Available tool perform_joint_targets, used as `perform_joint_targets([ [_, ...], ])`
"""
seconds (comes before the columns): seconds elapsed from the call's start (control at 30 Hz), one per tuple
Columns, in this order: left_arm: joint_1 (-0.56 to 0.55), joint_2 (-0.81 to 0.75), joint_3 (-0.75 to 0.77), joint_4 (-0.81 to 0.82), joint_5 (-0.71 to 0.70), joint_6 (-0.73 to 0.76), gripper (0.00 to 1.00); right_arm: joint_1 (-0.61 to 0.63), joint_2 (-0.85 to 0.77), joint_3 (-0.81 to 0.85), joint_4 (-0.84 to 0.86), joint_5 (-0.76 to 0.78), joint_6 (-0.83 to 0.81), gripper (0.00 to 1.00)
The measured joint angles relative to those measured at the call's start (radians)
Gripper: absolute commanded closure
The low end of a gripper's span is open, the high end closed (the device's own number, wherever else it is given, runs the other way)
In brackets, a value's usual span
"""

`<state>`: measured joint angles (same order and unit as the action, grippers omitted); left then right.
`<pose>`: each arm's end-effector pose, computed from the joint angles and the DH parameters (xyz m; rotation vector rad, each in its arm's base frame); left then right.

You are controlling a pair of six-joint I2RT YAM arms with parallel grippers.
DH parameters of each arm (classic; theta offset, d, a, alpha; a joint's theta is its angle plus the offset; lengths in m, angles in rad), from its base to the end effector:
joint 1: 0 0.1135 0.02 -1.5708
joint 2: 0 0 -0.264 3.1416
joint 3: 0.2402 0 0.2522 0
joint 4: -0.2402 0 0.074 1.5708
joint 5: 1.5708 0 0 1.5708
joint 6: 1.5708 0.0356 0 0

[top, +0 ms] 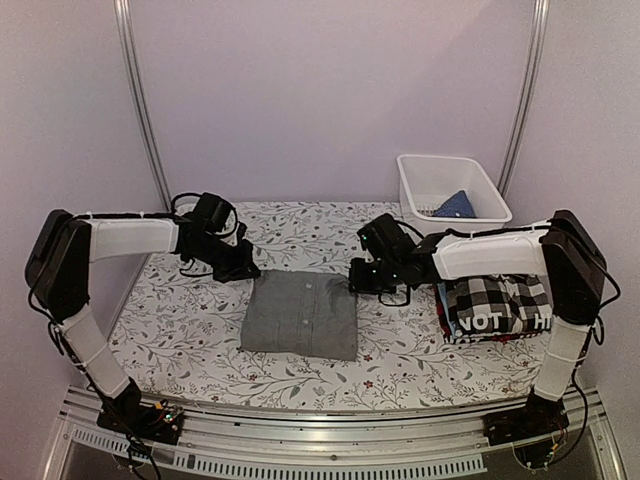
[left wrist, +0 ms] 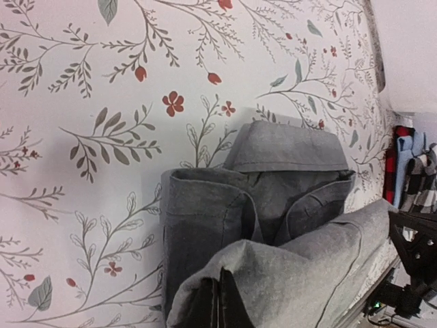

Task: Fold and stack the long sleeve shirts
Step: Fold the 2/3-rectangle-folded shirt at the center of the board, then smooth out the square-folded shirt at the center of the board.

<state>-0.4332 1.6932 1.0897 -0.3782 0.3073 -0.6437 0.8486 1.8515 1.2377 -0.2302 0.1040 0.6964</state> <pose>0.3113 -0.1558 0.1962 -0.1566 2.6835 -0.7748 0.2676 0.2982 0.1934 -0.1403 2.4891 0.5686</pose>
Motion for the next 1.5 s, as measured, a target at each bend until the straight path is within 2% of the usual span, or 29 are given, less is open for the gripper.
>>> perform_joint_targets([
  [0.27,0.042,0.224,0.148,0.019,0.032,0.051,1.0,-0.074,0.142,0.073,0.017,-0.01,-0.035,1.0],
  [0.63,0.051,0.252,0.289,0.018,0.05,0.068,1.0,-0.111,0.158,0.129,0.02,-0.012,-0.059,0.99],
  [0.67,0.055,0.268,0.309,0.018,0.053,0.074,0.97,-0.116,0.158,0.13,0.021,-0.012,-0.06,0.96],
  [0.73,0.06,0.317,0.363,0.018,0.059,0.089,0.85,-0.133,0.162,0.135,0.022,-0.015,-0.064,0.79],
  [0.77,0.063,0.354,0.401,0.017,0.06,0.092,0.71,-0.143,0.168,0.145,0.021,-0.018,-0.065,0.72],
  [0.83,0.071,0.407,0.452,0.007,0.063,0.11,0.52,-0.163,0.186,0.172,0.018,-0.024,-0.071,0.59],
  [0.9,0.082,0.452,0.506,-0.017,0.06,0.116,0.42,-0.179,0.206,0.213,0.004,-0.026,-0.087,0.51],
  [0.97,0.097,0.461,0.537,-0.047,0.054,0.13,0.4,-0.188,0.212,0.251,-0.011,-0.027,-0.099,0.49],
  [1.07,0.109,0.437,0.568,-0.073,0.049,0.14,0.41,-0.185,0.212,0.306,-0.04,-0.024,-0.121,0.52],
  [1.17,0.113,0.35,0.525,-0.079,0.043,0.14,0.48,-0.161,0.2,0.328,-0.056,-0.02,-0.138,0.54],
  [1.37,0.073,0.071,0.261,-0.066,0.113,0.108,0.75,0.006,0.169,0.329,-0.098,-0.013,-0.145,0.64],
  [1.5,0.012,-0.014,0.121,-0.043,0.171,0.073,0.85,0.124,0.169,0.33,-0.114,-0.037,-0.137,0.74],
])
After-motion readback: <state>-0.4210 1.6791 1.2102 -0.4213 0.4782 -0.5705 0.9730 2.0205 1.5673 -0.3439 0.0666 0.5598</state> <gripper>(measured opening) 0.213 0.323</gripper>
